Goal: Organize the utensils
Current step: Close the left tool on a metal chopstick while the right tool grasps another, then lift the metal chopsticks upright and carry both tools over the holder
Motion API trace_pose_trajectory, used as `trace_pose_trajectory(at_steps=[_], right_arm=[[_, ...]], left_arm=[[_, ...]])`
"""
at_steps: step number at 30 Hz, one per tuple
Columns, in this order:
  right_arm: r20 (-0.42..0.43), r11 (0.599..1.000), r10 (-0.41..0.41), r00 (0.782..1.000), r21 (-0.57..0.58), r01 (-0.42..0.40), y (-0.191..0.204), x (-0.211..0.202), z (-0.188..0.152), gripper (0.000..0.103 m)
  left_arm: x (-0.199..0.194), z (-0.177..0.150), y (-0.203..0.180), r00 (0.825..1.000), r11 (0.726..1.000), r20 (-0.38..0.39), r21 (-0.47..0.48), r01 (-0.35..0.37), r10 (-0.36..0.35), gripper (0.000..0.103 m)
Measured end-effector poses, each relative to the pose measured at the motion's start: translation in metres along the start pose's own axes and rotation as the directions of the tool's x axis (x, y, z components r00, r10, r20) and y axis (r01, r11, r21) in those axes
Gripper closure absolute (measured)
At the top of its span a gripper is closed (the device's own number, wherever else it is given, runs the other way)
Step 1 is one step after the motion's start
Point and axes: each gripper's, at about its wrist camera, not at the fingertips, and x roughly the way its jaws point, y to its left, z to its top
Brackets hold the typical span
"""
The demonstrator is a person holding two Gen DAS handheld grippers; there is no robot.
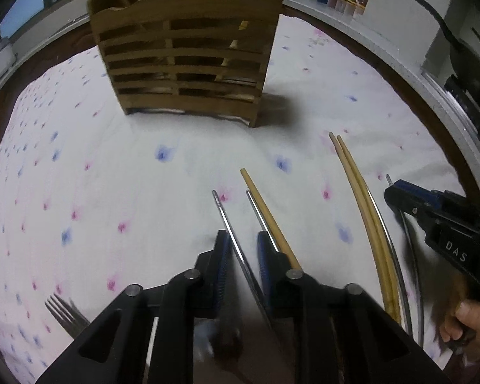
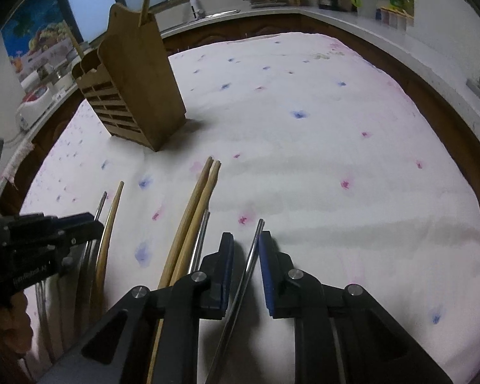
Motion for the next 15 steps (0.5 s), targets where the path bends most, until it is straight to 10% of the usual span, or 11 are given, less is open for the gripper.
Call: trace_pose_trajectory(at_steps=[15], right_arm=[[0.142,0.992,0.118,0.983,0.030,-0.123,0.004,-0.072,0.011,0.099]], left_arm=[[-0.057,-0.015,0.012,0.980,0.987,0.165,-0.091,0.129,-0.113,0.099]])
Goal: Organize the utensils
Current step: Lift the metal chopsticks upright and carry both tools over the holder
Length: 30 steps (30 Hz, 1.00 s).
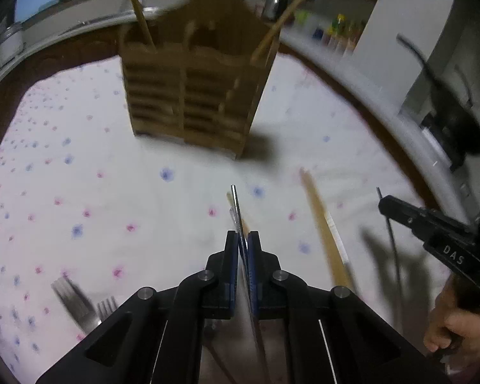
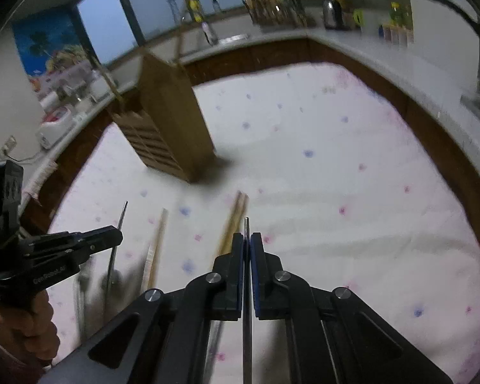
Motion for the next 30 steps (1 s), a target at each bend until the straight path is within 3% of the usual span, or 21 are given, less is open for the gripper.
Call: trace_pose_trajectory(at_steps=[5,15,23,30], right_arm=[[0.113,0.999,0.054,0.992,-0.007,-0.053,0.014,-0.049,0.017,0.099],[0.288,0.996,0.080,0.954,-0.054,-0.067,0.043,-0.107,0.041,0.099],[0.325,0.995,0.095,0.941,-0.073,-0.075,0.054,-0.113,0.053,0.099],[0.343,0.993,0.112,0.933,-0.073,-0.092,0.056,-0.109,0.061,0.099]], left_arm=[[-0.065,-0.005,0.007,0.990,0.998,0.133,-0.035,0.061,-0.056,0.100],[-0.166,-0.034,0.029,0.943,0.994,0.326,-0.062,0.092,-0.067,0.100],[-0.189,-0.050,0.035,0.924,0.993,0.379,-0.073,0.089,-0.054,0.100],[-0.187,-0.039,0.044,0.914,0.992,0.403,-0.088,0.086,-0.043,0.100]])
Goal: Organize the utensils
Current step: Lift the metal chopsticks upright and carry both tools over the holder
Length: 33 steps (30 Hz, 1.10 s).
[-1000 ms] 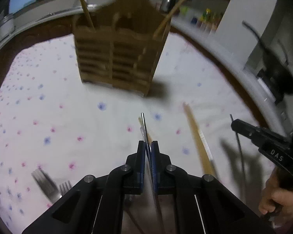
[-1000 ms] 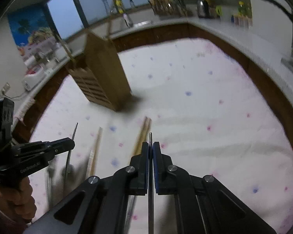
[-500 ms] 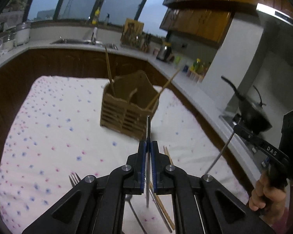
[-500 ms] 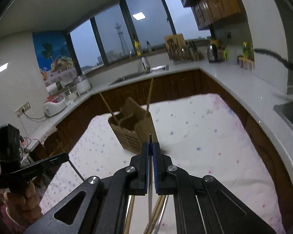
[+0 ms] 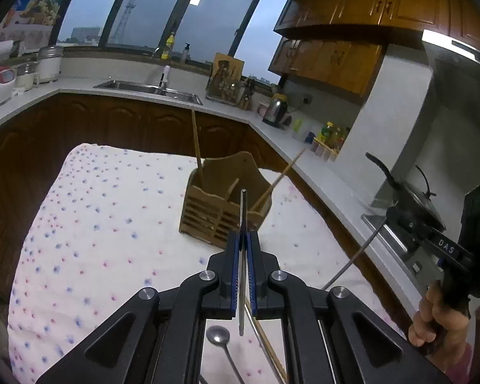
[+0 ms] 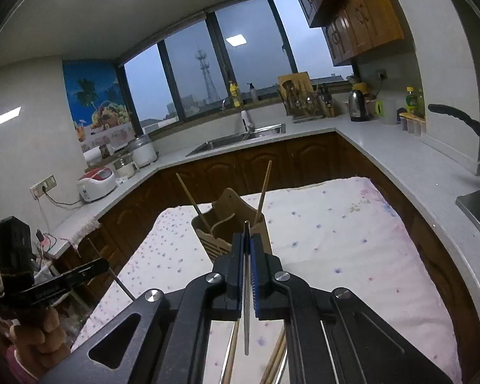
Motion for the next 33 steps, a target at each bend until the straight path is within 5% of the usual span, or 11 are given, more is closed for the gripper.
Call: trace_pose_trajectory(at_steps=[18,33], right_arm=[[0.140,0.999,0.036,0.990,0.014,-0.038,0.009,0.029,0.058,0.099],[0.217,1.000,0.007,0.976,0.012,-0.010,0.008,0.095,0.094,0.099]], left_arm=[[0.031,0.060,0.024,0.992,1.000,0.128,-0.001,-0.015,0.015,0.100],[0.120,0.113,0.032,0.962,0.995,0.269,0.068,-0.069,0.048,0.100]])
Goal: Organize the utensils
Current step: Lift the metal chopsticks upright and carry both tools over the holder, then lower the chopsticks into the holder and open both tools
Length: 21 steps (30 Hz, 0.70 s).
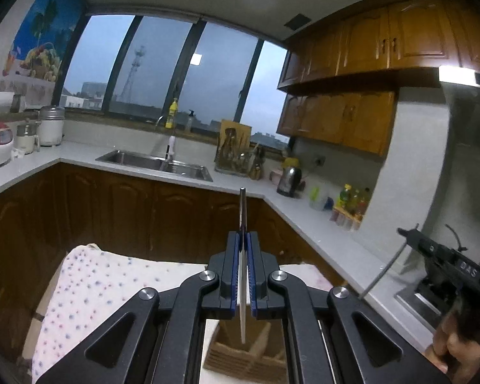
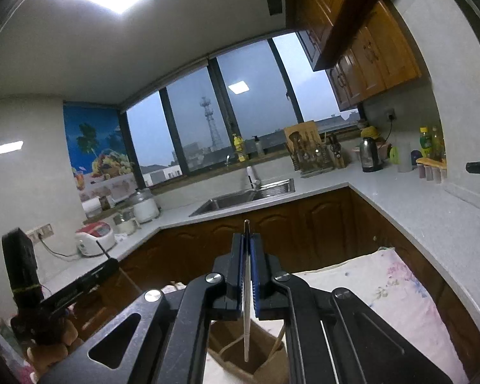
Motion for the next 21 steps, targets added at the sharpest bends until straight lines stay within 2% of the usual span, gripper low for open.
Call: trace_pose_trajectory(at_steps=[8,13,17,21], right_arm=[[-0.056,0.999,-0.041,0.998,0.008,0.041,-0.014,0.033,-0.042,0.099],[-0.113,0.998,-0.050,0.992,0.038,0.055,-0.025,0.048,-0.066,0.099],[-0.163,0.996,-0.046,0.986,0.063,0.057,-0.032,0.056,-0.079,0.099],[-0.172,0.996,-0.051,0.984,0.069,0.064,-0.034,0.058,-0.080,0.098]], left_arm=[[0.076,-0.049,0.010,0.997,0.998,-0.071,-0.054,-0.035,0.031,0.100],[0.110,-0.059,0.017,0.993,0.996,-0.109,-0.080,-0.043,0.034,0.100],[0.124,-0.062,0.022,0.990,0.995,-0.135,-0.088,-0.045,0.033,0.100],[0.130,-0.070,0.023,0.986,0.996,-0.167,-0.081,-0.046,0.032,0.099]])
